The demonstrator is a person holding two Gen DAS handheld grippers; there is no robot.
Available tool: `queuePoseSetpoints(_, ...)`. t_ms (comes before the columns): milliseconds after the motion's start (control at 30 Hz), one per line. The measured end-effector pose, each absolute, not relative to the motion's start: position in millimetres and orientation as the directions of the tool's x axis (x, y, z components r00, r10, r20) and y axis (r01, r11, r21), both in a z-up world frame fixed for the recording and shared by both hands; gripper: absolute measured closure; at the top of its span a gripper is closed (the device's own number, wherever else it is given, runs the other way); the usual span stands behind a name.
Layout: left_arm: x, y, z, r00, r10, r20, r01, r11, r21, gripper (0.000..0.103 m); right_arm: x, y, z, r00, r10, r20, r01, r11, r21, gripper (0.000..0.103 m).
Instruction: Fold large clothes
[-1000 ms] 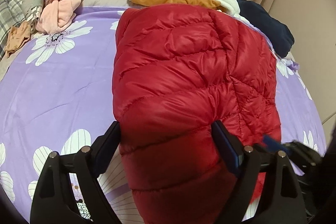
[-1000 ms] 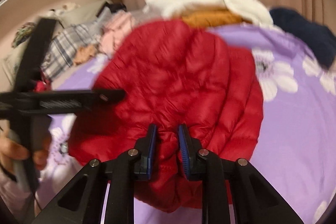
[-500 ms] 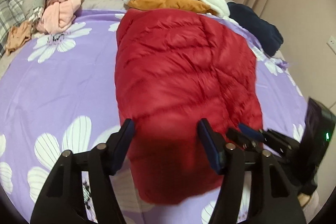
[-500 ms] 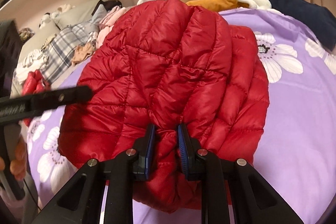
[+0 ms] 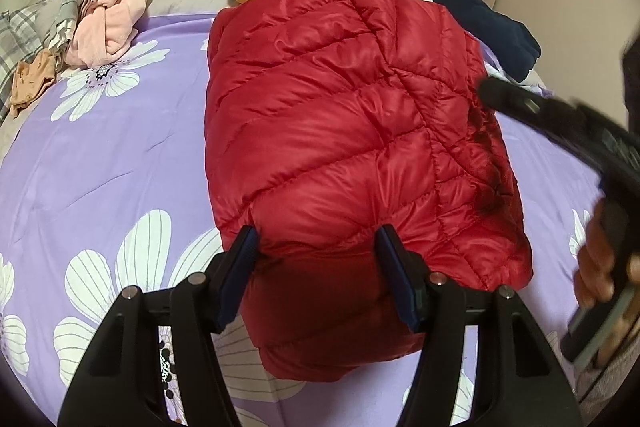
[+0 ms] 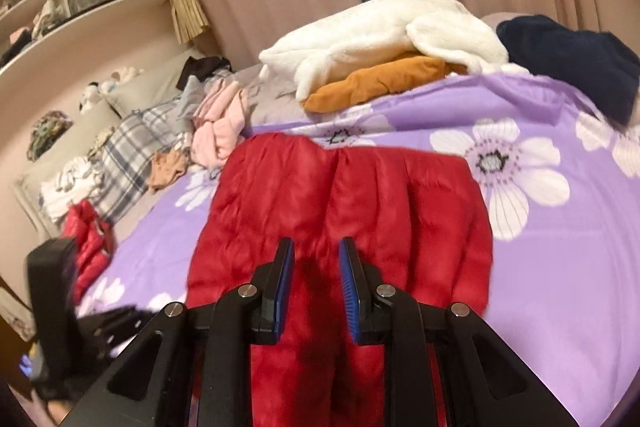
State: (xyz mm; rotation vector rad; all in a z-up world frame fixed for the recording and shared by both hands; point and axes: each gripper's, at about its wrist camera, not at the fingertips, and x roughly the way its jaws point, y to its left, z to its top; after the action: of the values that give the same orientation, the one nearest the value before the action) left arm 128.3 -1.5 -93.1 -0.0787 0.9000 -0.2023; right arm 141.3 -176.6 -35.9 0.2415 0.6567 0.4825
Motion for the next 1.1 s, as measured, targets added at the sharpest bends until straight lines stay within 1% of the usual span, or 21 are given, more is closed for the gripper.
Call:
queuePoseSetpoints(67,129.0,-0.7,-93.5,0.602,-0.211,-0.770,0.143,0.977,-0.156,0.041,155.8,-171.5,-37.7,0.682,0.490,-0.543,-0.335,0.869,0.364,0.081)
queuePoseSetpoints(133,129.3,-0.2,-93.9,0.601,-0.216,-0.769,0.143,0.976,-0.162,0.041,168.7,-163.7,-45.1,0.666,0.446,-0.598,-0.291,0.894,0.342,0.081)
queuePoseSetpoints(167,129.9,0.1,-94.3,0.601,-0.220,-0.769,0.143,0.975,-0.167,0.040,179.1,-159.2,-53.5,0.639,0.424,-0.642,-0.265,0.905,0.334,0.081)
queuePoseSetpoints(233,131.2,-0.2,-94.7,0.600,-0.224,-0.768,0.145,0.975,-0.170,0.040,187.9,-154.6,-66.9,0.599,0.395,-0.697,-0.233,0.918,0.320,0.081)
queuePoseSetpoints(333,133.7,-3.4,-95.7,0.599,-0.219,-0.770,0.151,0.976,-0.160,0.040,188.8,-150.0,-74.7,0.589,0.362,-0.723,-0.226,0.932,0.283,0.081)
queuePoseSetpoints(400,134.9,-3.9,-97.1,0.595,-0.220,-0.773,0.153,0.975,-0.160,0.039,187.3,-151.3,-73.9,0.586,0.362,-0.725,-0.228,0.932,0.282,0.081)
queuePoseSetpoints(467,136.2,-3.4,-97.0,0.590,-0.222,-0.776,0.150,0.975,-0.164,0.038,186.5,-155.7,-73.1,0.579,0.383,-0.719,-0.226,0.923,0.310,0.081)
queuePoseSetpoints(533,137.3,-2.1,-96.1,0.585,-0.223,-0.780,0.148,0.975,-0.167,0.038,181.0,-163.4,-66.4,0.581,0.410,-0.703,-0.222,0.911,0.349,0.081)
queuePoseSetpoints(600,137.8,-2.1,-95.3,0.583,-0.219,-0.783,0.148,0.975,-0.163,0.038,172.2,-167.9,-57.1,0.599,0.428,-0.676,-0.241,0.902,0.358,0.081)
queuePoseSetpoints(800,137.6,-2.9,-95.1,0.580,-0.211,-0.786,0.142,0.977,-0.158,0.038,127.9,-170.4,-38.6,0.637,0.441,-0.632,-0.330,0.897,0.294,0.081)
queuePoseSetpoints(967,137.1,-3.2,-95.5,0.581,-0.207,-0.787,0.140,0.978,-0.154,0.037,106.4,-165.6,-40.6,0.648,0.448,-0.616,-0.393,0.889,0.233,0.081)
queuePoseSetpoints(1100,137.2,-3.3,-96.0,0.580,-0.204,-0.788,0.143,0.979,-0.149,0.037,114.7,-158.3,-59.5,0.622,0.408,-0.668,-0.381,0.903,0.197,0.081)
